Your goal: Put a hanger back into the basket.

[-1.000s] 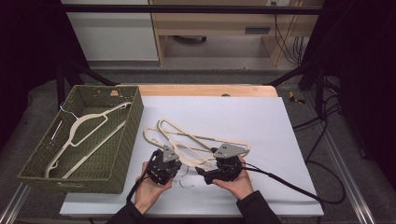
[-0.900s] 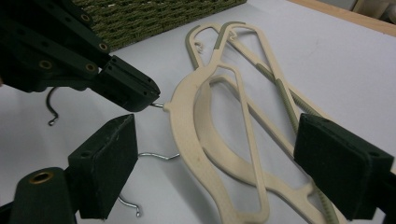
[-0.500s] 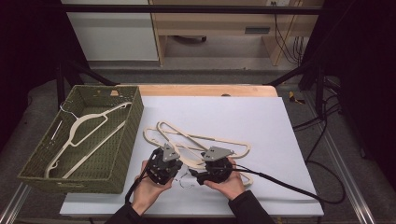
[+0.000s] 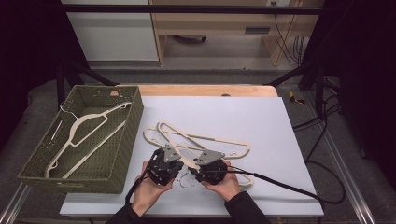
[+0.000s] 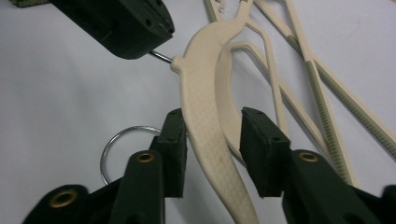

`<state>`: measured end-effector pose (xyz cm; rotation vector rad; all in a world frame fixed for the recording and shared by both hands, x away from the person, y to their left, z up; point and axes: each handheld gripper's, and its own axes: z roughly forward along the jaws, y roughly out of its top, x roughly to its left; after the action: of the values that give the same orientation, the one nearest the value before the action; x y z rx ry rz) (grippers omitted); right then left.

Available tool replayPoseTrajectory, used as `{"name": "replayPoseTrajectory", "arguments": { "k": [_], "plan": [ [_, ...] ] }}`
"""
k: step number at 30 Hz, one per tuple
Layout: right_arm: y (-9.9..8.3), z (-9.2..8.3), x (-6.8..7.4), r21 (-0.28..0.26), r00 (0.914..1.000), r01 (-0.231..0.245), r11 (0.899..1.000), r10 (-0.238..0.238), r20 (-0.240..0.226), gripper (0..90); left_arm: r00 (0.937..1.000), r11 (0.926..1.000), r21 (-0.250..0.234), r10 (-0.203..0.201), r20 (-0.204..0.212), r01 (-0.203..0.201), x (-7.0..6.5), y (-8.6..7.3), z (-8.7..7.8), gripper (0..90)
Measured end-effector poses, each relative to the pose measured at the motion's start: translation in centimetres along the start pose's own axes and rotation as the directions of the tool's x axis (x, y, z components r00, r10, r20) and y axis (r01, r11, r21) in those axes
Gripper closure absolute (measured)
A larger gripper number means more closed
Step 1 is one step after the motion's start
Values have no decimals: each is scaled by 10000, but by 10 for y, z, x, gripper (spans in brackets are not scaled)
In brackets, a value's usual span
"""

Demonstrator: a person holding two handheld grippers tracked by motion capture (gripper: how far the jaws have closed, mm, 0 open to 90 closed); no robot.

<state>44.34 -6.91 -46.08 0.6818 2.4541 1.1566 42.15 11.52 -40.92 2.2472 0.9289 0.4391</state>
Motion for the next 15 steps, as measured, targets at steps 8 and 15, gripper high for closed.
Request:
{"name": "replayPoseTrajectory", "arguments": {
  "k": [8,15],
  "plan": [
    [1,-3,3,-24,9976,687,9976,-687,-43,717,9999,9996,-287,-26,169,31,1,1,-4,881],
    [2,-8,2,-131,9953,965,9952,-964,73,732,9964,9836,-1771,-186,828,331,10,6,-38,719]
  ]
}}
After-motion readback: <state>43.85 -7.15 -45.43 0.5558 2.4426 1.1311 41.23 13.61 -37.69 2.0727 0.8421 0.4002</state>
